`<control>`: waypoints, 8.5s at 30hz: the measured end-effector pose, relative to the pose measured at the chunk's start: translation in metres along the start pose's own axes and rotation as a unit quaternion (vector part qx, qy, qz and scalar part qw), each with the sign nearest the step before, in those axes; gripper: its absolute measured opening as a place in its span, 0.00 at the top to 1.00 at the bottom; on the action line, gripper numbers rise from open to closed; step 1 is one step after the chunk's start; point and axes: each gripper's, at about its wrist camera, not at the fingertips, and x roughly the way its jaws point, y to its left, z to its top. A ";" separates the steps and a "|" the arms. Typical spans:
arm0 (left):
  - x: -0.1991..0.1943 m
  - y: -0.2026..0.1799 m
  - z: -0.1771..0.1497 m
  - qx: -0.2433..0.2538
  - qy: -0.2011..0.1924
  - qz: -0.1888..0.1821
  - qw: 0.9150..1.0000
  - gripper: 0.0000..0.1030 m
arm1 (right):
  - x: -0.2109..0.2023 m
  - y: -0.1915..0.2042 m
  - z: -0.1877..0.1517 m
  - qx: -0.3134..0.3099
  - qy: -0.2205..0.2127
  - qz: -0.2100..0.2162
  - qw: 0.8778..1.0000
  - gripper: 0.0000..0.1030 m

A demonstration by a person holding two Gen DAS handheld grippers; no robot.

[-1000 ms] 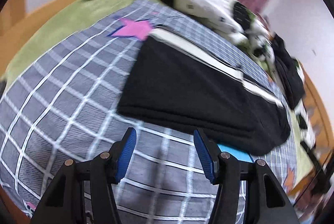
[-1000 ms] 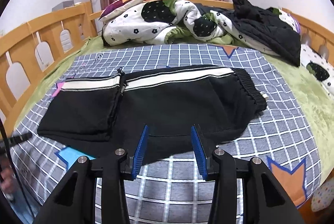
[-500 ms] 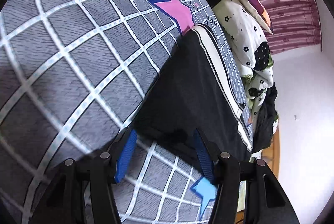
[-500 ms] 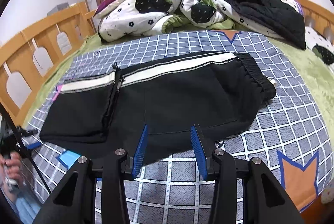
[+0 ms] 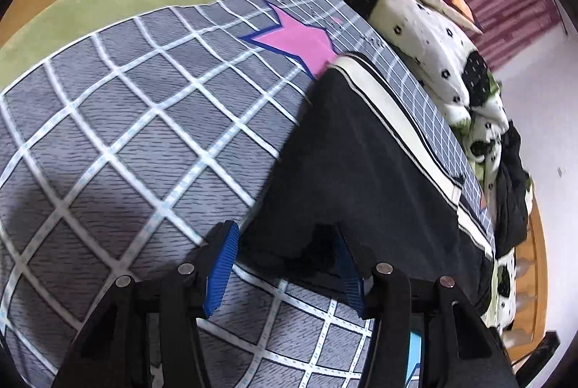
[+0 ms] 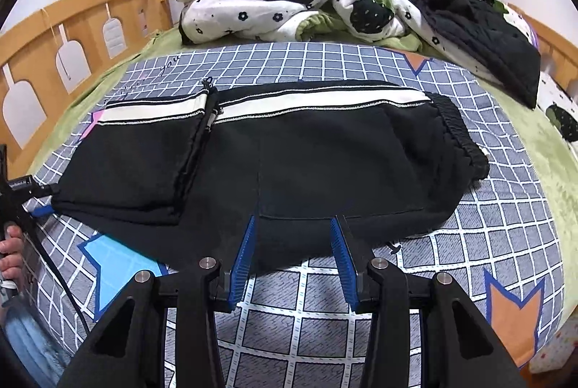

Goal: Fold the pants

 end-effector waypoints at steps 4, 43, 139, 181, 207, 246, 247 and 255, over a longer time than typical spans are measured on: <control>0.003 -0.002 -0.001 0.010 -0.003 0.020 1.000 0.59 | 0.000 -0.002 0.000 0.007 0.002 0.006 1.000 0.59; 0.089 -0.374 -0.222 0.396 -0.012 -0.104 0.912 0.90 | -0.075 -0.179 -0.083 0.102 -0.074 -0.080 0.989 0.59; 0.161 -0.299 -0.112 0.226 0.092 -0.131 0.961 0.70 | 0.141 -0.240 0.088 0.112 0.032 0.046 0.992 0.40; 0.016 -0.171 0.010 0.264 -0.039 -0.008 0.964 0.52 | 0.110 -0.018 0.106 0.043 0.017 0.106 0.993 0.82; 0.102 -0.228 -0.006 0.368 -0.035 0.015 0.929 0.50 | 0.131 -0.006 0.113 0.006 -0.004 0.069 0.998 0.67; -0.045 -0.088 -0.160 0.387 0.002 0.023 0.922 0.46 | -0.010 -0.021 -0.060 0.051 0.042 0.094 0.993 0.60; -0.044 -0.090 -0.160 0.393 -0.001 0.029 0.919 0.46 | -0.013 -0.027 -0.060 0.069 0.037 0.099 0.992 0.60; -0.019 -0.128 -0.169 0.485 -0.060 0.122 0.864 0.82 | -0.003 -0.051 -0.056 0.135 0.051 0.120 0.982 0.60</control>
